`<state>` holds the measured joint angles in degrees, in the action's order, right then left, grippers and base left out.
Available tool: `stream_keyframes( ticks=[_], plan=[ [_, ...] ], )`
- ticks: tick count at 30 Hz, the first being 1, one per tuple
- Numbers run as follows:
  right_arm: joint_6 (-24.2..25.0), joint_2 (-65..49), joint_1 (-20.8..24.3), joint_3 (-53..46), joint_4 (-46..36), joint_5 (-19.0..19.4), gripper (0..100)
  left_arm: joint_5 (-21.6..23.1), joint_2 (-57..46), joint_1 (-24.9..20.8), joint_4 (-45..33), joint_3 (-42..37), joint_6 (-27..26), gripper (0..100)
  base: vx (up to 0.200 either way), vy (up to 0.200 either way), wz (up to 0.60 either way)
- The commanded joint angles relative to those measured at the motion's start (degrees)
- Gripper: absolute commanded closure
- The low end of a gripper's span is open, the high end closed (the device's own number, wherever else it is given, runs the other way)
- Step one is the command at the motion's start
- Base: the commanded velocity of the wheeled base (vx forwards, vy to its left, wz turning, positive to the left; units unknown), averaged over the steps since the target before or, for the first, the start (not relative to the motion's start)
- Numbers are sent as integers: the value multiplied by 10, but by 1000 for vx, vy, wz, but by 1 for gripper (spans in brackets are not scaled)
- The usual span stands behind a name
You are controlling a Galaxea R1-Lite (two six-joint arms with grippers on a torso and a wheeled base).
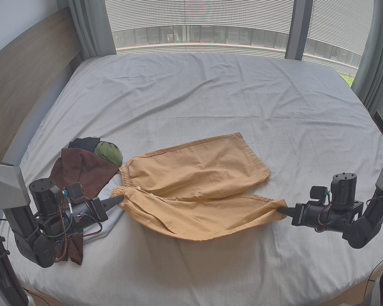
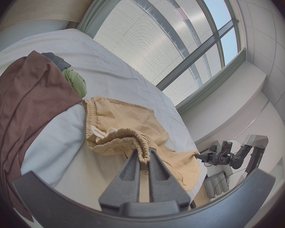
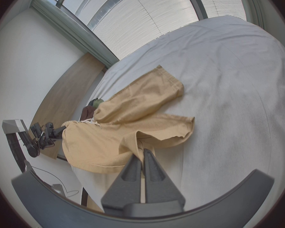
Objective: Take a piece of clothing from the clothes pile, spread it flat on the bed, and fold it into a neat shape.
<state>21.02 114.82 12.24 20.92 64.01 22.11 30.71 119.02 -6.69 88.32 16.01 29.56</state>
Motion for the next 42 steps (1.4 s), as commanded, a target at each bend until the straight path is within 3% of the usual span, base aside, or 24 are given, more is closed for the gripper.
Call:
stream_keyframes(
  ticks=[1, 17, 42],
  plan=[
    [5, -19, -1, 49, -22, 0, 100, -1, 0, 0, 1, 25, 22, 100, 0, 0, 0],
    [25, -25, -35, 167, -117, 2, 100, -2, 21, 1, 1, 43, 24, 100, 0, 0, 0],
    [25, -25, -40, 295, -245, 2, 100, -35, 29, 5, 1, 76, 50, 100, 0, 0, 0]
  ],
)
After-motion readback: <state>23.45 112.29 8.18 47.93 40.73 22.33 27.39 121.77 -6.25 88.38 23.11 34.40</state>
